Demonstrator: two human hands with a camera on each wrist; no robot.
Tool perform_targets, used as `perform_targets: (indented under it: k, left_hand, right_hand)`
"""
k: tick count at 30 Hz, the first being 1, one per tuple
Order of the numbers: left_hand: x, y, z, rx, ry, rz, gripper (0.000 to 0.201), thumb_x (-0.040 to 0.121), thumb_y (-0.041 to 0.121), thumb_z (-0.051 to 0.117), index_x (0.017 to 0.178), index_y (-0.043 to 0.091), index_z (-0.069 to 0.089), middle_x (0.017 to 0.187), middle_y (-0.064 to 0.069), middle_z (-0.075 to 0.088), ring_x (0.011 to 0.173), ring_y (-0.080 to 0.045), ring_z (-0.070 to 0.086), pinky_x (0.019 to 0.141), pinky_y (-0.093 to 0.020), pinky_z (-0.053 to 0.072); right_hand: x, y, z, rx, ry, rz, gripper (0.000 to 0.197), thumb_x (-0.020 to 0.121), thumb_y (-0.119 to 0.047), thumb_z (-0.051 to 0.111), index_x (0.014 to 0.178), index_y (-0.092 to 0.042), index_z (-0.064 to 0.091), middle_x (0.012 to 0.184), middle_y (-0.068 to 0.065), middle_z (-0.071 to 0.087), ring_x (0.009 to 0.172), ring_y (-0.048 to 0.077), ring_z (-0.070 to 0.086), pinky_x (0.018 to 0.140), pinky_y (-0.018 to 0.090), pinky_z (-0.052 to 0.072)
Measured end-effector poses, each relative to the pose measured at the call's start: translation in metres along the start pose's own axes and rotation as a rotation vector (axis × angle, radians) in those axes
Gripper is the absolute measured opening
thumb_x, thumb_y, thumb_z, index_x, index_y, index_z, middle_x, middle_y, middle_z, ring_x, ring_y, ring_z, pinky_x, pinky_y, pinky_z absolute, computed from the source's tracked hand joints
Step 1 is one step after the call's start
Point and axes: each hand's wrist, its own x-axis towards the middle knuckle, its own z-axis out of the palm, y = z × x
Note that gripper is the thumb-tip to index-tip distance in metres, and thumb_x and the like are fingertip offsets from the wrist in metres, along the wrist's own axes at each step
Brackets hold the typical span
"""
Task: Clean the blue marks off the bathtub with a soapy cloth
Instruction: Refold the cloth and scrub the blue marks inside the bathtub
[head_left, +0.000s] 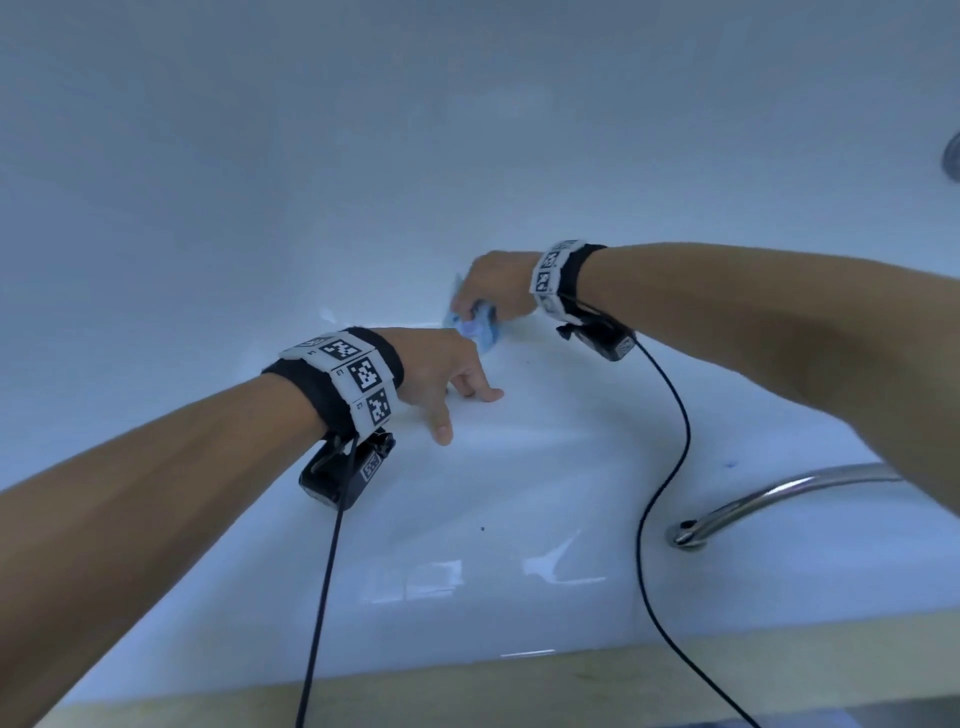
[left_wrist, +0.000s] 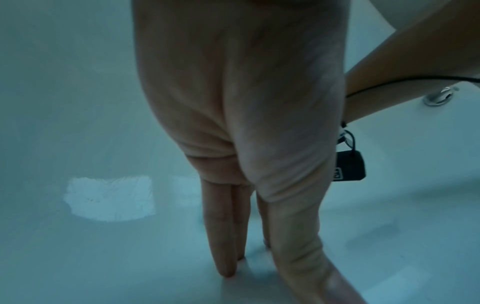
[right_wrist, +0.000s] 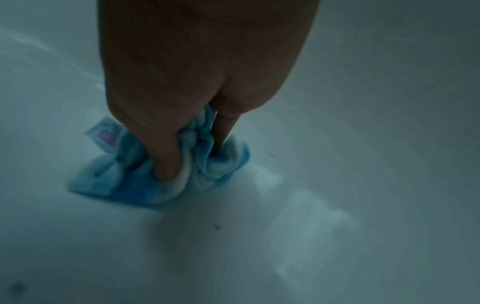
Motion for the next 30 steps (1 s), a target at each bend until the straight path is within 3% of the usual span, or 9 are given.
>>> perform_targets:
  k: [5,8,11,15,18,22,25,28,30]
  left_hand:
    - [0.000,0.005,0.001,0.008,-0.013,-0.047,0.080,0.069,0.023,0.088,0.139,0.041,0.052,0.135,0.007,0.059,0.116,-0.009,0.059,0.095,-0.024,0.047]
    - [0.001,0.005,-0.001,0.007,-0.019,-0.055,0.079,0.069,0.020,0.088,0.138,0.038,0.054,0.134,0.008,0.060,0.110,0.002,0.056,0.092,-0.019,0.043]
    - [0.004,0.006,-0.001,0.009,-0.027,-0.059,0.081,0.067,0.022,0.090,0.137,0.039,0.054,0.134,0.008,0.060,0.117,-0.004,0.057,0.102,-0.027,0.046]
    - [0.008,-0.003,0.002,-0.008,-0.012,-0.055,0.081,0.063,0.027,0.091,0.134,0.045,0.056,0.131,0.011,0.062,0.119,-0.005,0.058,0.104,-0.034,0.047]
    - [0.008,-0.003,0.003,-0.023,-0.010,-0.043,0.081,0.062,0.027,0.092,0.133,0.046,0.056,0.131,0.012,0.061,0.115,-0.002,0.059,0.100,-0.027,0.049]
    - [0.009,0.001,0.001,-0.003,-0.001,-0.049,0.079,0.066,0.018,0.090,0.136,0.034,0.057,0.130,0.010,0.062,0.100,0.009,0.053,0.076,0.000,0.037]
    - [0.007,0.003,0.001,-0.004,0.009,-0.046,0.078,0.066,0.018,0.091,0.136,0.033,0.058,0.130,0.010,0.063,0.099,0.010,0.053,0.076,0.003,0.037]
    - [0.003,0.004,0.001,-0.007,0.005,-0.059,0.079,0.067,0.020,0.090,0.137,0.035,0.057,0.130,0.012,0.061,0.101,0.009,0.054,0.077,0.001,0.039]
    - [-0.002,0.007,0.001,-0.012,0.008,-0.071,0.078,0.067,0.023,0.091,0.136,0.034,0.057,0.133,0.011,0.060,0.105,0.004,0.058,0.085,-0.007,0.045]
  right_hand:
    - [-0.073,0.075,0.013,-0.009,-0.111,0.146,0.032,0.080,0.003,0.064,0.099,-0.018,0.077,0.120,0.001,0.071,0.104,0.022,0.066,0.093,0.030,0.051]
    - [-0.100,0.108,-0.008,0.142,0.214,0.297,0.022,0.076,-0.010,0.066,0.091,-0.021,0.077,0.107,0.000,0.076,0.093,0.021,0.069,0.092,0.036,0.056]
    - [-0.101,0.120,-0.039,0.195,0.555,0.420,0.024,0.085,-0.017,0.069,0.108,-0.011,0.072,0.117,0.012,0.068,0.107,0.034,0.063,0.097,0.043,0.050]
    - [-0.077,0.117,-0.052,0.195,0.596,0.600,0.042,0.090,-0.010,0.059,0.132,-0.010,0.054,0.133,0.019,0.051,0.119,0.043,0.054,0.098,0.046,0.047]
    - [-0.069,0.105,-0.042,0.284,0.637,0.617,0.048,0.085,-0.012,0.064,0.133,-0.012,0.055,0.132,0.016,0.054,0.121,0.040,0.055,0.102,0.043,0.046]
    - [-0.056,0.076,-0.030,0.232,0.453,0.488,0.051,0.081,-0.024,0.077,0.129,-0.016,0.061,0.130,0.010,0.060,0.120,0.035,0.056,0.100,0.039,0.044]
    - [-0.039,0.050,-0.023,0.129,0.181,0.413,0.038,0.078,-0.026,0.078,0.114,-0.019,0.067,0.114,0.004,0.068,0.106,0.031,0.064,0.093,0.040,0.052]
    - [-0.032,0.032,-0.013,0.136,-0.017,0.435,0.015,0.075,-0.016,0.075,0.086,-0.024,0.067,0.087,-0.005,0.067,0.081,0.023,0.065,0.072,0.032,0.057]
    - [-0.028,0.019,-0.002,0.199,-0.118,0.406,0.024,0.071,-0.014,0.081,0.086,-0.027,0.068,0.088,-0.006,0.068,0.078,0.020,0.063,0.066,0.028,0.055]
